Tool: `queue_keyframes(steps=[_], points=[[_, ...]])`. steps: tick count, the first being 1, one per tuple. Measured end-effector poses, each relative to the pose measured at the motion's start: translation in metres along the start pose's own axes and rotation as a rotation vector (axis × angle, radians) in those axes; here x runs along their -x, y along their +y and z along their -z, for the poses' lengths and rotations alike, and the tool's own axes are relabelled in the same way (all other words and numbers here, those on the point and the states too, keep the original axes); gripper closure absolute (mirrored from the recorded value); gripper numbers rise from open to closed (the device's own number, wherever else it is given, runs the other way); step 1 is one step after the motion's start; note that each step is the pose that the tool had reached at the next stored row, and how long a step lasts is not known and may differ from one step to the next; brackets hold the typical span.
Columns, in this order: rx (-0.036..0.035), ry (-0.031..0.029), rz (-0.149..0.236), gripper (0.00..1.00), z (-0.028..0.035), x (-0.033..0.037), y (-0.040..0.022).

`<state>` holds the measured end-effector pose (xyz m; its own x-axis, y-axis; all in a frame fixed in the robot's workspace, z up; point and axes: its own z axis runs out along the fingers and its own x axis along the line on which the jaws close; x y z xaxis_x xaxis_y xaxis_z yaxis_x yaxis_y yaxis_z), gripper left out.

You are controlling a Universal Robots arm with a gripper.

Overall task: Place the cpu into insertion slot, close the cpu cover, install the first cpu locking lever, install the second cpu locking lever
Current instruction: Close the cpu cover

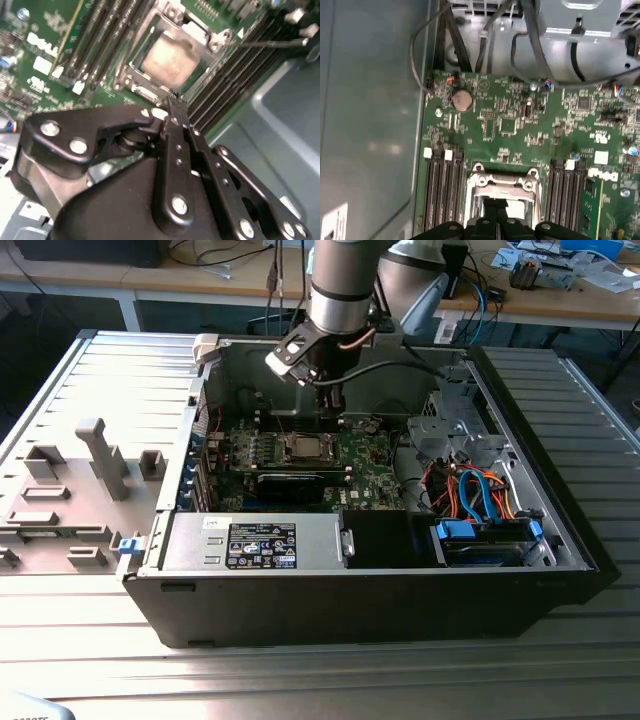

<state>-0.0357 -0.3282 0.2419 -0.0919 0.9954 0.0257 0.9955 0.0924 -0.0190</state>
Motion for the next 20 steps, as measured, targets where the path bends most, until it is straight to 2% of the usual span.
queue_keyframes(steps=[7, 10, 12, 15, 20], points=[[-0.0001, 0.0003, 0.000, 0.89, -0.0091, -0.0001, -0.0186], [0.0000, 0.0008, 0.000, 0.89, -0.0124, 0.0022, -0.0238], [0.0001, 0.0010, 0.000, 0.89, -0.0161, 0.0056, -0.0301], [0.0003, 0.0014, 0.001, 0.89, -0.0199, 0.0088, -0.0330], [-0.0003, 0.0010, 0.014, 0.89, -0.0281, 0.0095, -0.0359]])
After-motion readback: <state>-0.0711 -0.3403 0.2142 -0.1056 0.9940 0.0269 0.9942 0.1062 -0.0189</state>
